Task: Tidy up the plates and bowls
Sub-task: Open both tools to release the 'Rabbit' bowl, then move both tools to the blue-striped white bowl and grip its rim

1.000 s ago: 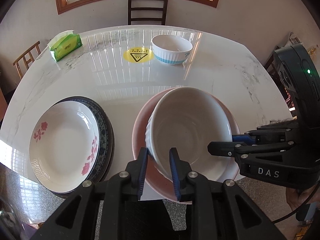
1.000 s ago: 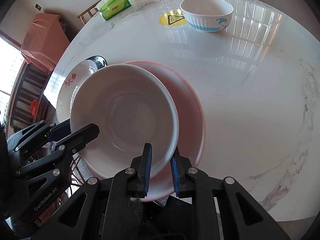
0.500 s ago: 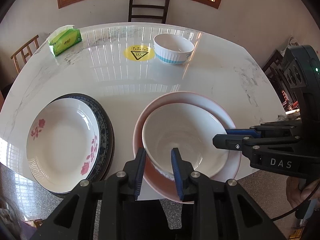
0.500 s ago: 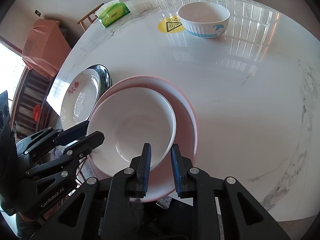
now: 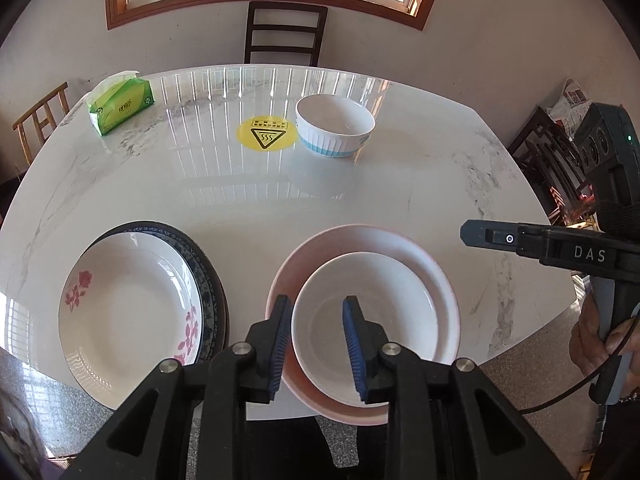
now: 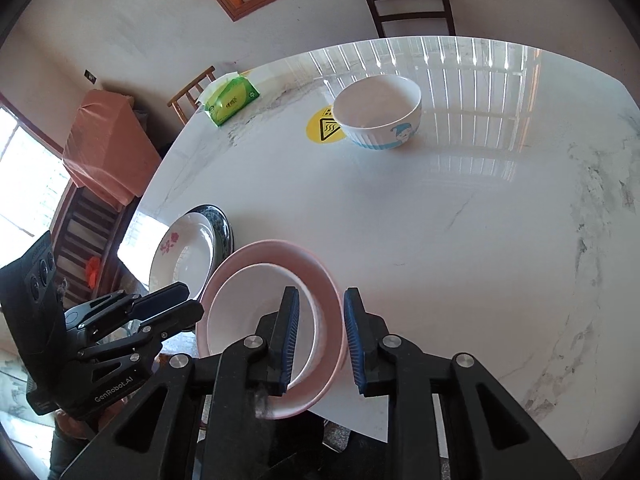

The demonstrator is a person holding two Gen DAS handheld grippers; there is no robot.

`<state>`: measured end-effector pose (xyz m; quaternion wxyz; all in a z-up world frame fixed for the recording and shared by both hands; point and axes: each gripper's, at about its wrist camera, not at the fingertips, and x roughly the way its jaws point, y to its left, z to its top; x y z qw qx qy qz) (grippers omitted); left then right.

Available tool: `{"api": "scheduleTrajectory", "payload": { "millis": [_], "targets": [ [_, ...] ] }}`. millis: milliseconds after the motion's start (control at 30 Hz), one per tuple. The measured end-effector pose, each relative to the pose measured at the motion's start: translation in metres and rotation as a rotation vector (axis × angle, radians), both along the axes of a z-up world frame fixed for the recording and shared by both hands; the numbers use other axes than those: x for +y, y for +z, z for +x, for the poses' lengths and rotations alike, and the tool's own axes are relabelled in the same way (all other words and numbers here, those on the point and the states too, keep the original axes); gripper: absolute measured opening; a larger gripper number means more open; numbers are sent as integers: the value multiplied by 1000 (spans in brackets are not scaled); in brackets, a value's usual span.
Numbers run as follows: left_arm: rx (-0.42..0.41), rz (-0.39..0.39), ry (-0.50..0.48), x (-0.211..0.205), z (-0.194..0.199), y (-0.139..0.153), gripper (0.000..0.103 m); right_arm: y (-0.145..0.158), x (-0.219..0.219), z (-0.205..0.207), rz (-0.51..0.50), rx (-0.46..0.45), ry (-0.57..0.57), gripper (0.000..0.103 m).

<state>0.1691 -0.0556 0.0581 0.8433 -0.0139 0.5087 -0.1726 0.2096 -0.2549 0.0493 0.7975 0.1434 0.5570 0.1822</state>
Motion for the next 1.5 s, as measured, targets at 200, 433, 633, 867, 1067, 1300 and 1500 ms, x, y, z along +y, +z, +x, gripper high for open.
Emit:
{"api": "scheduleTrajectory", "payload": {
  "millis": [200, 433, 633, 867, 1067, 1300, 1500],
  "targets": [
    [49, -41, 15, 1, 26, -4, 29, -26, -35, 19, 13, 53, -81, 27],
    [62, -44, 24, -4, 65, -1, 33, -50, -61, 42, 60, 108, -135, 41],
    [48, -39, -10, -16, 103, 0, 47, -55, -71, 69, 86, 119, -157, 46],
    [84, -108, -19, -27, 152, -9, 47, -52, -73, 105, 118, 110, -162, 50],
    [144, -205, 14, -27, 197, -17, 47, -55, -64, 145, 132, 111, -166, 52],
    [152, -170, 30, -46, 234, -28, 47, -57, -53, 184, 97, 103, -173, 52],
    [157, -90, 44, -63, 253, -40, 47, -53, -36, 204, -19, 75, -142, 50]
  ]
}}
